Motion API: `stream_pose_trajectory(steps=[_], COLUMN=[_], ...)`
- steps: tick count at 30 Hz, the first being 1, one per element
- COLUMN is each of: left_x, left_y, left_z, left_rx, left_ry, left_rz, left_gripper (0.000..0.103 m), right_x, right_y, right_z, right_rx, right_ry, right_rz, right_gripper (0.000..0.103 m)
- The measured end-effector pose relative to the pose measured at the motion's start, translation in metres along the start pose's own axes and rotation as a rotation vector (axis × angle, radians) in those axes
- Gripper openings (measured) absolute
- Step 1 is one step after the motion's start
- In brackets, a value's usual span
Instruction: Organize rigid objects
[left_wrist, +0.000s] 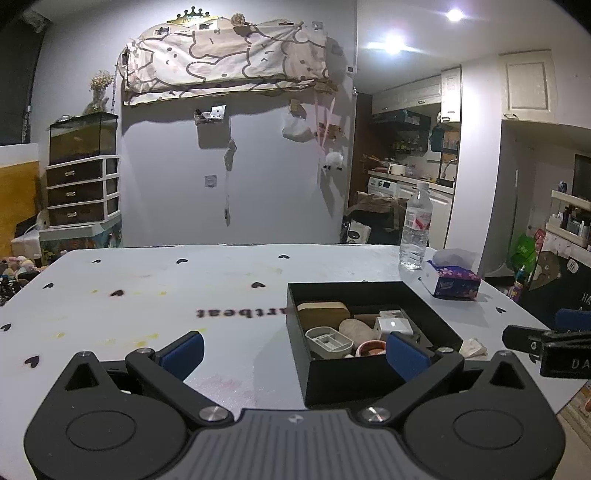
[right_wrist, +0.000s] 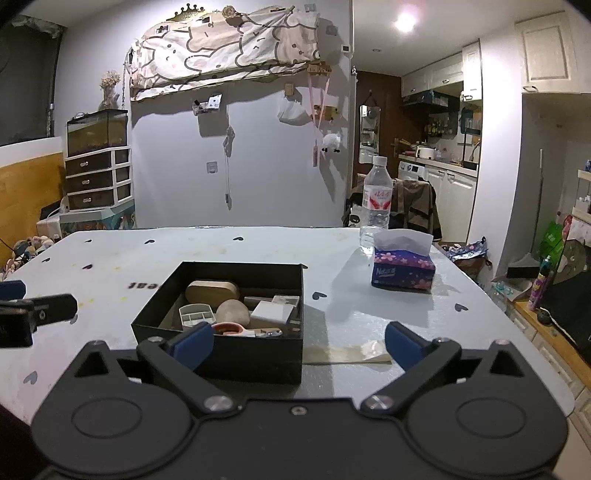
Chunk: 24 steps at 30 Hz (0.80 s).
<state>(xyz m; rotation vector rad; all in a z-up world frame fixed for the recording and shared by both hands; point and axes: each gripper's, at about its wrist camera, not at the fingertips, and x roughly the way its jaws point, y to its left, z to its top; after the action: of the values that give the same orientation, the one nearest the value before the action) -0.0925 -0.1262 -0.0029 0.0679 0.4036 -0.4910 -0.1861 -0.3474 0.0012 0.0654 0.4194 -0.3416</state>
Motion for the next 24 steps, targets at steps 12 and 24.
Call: stream_pose_trajectory(steps=[12,24], left_x=[-0.0083,-0.0085], left_y=[0.0061,0.0065], left_z=[-0.0091,-0.0089], left_rx=[-0.023,-0.024], left_ry=[0.018,0.019], left_rz=[0.026,0.028], left_gripper=[0.103,0.103], right_x=[-0.0059,-0.0069], right_y=[0.0062,0.0044], right_z=[-0.0008,-0.0009], right_rx=[-0.011,-0.006], right_ry=[-0.011,-0.012], right_rz=[0.005,-0.002], right_gripper=[0.101,0.101])
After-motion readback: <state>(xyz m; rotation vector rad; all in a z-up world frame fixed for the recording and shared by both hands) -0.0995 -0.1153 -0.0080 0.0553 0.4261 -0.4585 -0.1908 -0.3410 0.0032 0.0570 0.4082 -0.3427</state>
